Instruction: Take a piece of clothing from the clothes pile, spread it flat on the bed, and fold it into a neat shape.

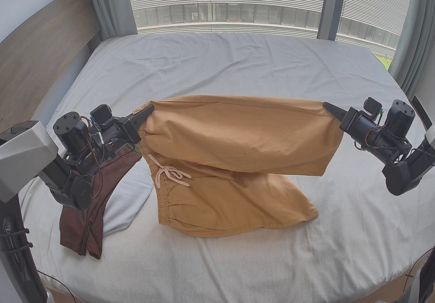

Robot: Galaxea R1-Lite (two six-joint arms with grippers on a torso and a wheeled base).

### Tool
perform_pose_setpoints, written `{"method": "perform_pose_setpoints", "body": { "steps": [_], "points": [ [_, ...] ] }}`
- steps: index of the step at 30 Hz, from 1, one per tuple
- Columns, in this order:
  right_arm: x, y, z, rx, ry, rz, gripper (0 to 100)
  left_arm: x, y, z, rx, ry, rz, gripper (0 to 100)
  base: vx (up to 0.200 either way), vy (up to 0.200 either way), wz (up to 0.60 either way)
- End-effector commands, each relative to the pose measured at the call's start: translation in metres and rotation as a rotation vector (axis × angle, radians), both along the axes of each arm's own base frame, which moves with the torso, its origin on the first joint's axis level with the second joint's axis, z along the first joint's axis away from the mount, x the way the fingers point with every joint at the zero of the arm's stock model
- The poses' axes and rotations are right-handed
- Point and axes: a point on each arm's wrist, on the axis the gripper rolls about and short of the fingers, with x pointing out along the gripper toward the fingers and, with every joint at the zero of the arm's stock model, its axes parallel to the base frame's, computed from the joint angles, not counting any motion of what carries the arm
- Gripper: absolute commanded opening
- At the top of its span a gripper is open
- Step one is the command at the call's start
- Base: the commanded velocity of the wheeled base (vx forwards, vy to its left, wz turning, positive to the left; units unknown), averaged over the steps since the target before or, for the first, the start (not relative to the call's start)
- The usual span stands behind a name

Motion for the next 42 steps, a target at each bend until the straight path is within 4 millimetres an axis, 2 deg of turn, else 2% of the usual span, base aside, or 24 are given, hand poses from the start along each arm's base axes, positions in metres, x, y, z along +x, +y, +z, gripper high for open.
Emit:
{"method": "perform_pose_setpoints", "body": {
  "steps": [1,16,23,31,36,42],
  "points": [
    [0.013,0.001,-0.007,-0.002,0.022,-0.001,0,0.004,0.000,-0.007,-0.005,0.017,0.021,0,0.000,0.000,0.00],
    [0.063,0.006,-0.016,-0.003,0.014,-0.002,0,0.041,-0.006,-0.021,-0.032,-0.033,0.094,0,0.000,0.000,0.00],
    [0.080,0.007,-0.025,-0.003,0.020,-0.004,0,0.055,-0.007,-0.027,-0.037,-0.052,0.096,0,0.000,0.000,0.00],
    [0.100,0.011,-0.025,-0.004,0.007,0.001,0,0.076,-0.010,-0.037,-0.069,-0.085,0.157,0,0.000,0.000,0.00],
    [0.112,0.013,-0.025,-0.003,0.006,0.004,0,0.083,-0.010,-0.043,-0.073,-0.088,0.162,0,0.000,0.000,0.00],
    [0.127,0.014,-0.032,-0.003,0.006,0.002,0,0.088,-0.010,-0.037,-0.116,-0.101,0.153,0,0.000,0.000,0.00]
  ]
}}
